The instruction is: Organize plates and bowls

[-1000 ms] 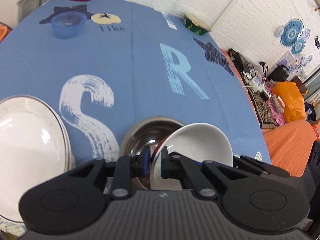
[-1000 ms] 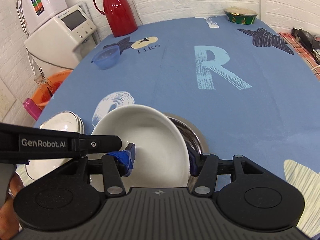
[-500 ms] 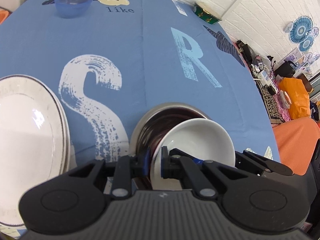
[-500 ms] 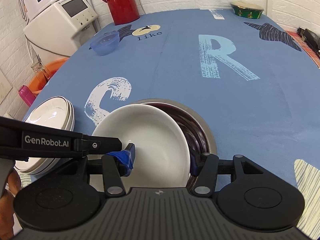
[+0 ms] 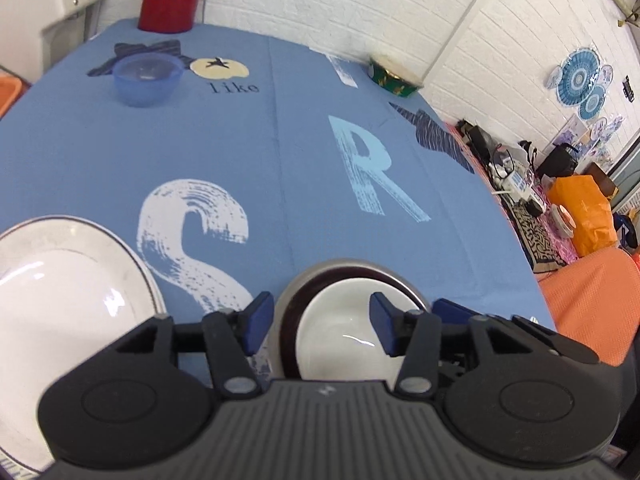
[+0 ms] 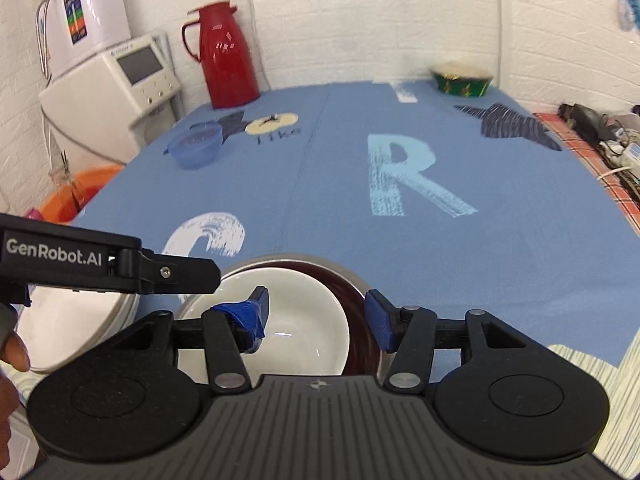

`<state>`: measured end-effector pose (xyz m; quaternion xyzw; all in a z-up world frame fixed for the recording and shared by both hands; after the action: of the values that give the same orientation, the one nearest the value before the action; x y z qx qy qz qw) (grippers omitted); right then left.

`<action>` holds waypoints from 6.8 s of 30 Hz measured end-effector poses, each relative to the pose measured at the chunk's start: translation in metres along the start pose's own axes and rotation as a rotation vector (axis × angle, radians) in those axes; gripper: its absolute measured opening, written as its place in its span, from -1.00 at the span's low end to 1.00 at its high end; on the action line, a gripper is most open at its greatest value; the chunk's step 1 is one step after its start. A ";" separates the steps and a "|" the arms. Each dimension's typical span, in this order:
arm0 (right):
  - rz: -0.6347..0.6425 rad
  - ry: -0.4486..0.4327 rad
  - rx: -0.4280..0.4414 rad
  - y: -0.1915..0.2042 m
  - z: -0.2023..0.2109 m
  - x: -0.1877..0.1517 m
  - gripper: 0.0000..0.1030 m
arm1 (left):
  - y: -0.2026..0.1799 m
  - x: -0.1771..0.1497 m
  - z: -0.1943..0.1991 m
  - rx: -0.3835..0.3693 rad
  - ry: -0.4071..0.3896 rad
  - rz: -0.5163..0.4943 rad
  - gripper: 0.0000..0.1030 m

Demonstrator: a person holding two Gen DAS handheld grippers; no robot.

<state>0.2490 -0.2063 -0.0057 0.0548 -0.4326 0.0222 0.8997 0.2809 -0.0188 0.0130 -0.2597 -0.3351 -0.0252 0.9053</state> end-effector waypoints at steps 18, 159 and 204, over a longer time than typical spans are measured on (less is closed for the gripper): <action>-0.458 -0.147 0.092 -0.014 0.043 -0.030 -0.21 | 0.014 -0.007 0.022 0.047 -0.073 0.004 0.12; 0.022 0.218 0.109 0.005 -0.001 0.005 -0.53 | -0.018 -0.012 -0.014 -0.005 0.081 -0.116 -0.38; -0.450 -0.169 0.010 -0.065 0.057 -0.042 -0.36 | 0.037 0.021 -0.014 0.002 0.282 -0.226 0.13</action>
<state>0.1842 -0.2777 -0.0084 0.1557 -0.4831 -0.1813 0.8423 0.3139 0.0090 0.0001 -0.2136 -0.2320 -0.1624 0.9350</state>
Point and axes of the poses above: each gripper's, at about its wrist camera, not at the fingertips, and z roughly against the way its jaws point, y to its left, x to its top, the point moved 3 cm from there along -z, roughly the way its jaws point, and after that the axes turned 7 degrees about -x, right-handed, at the moved point
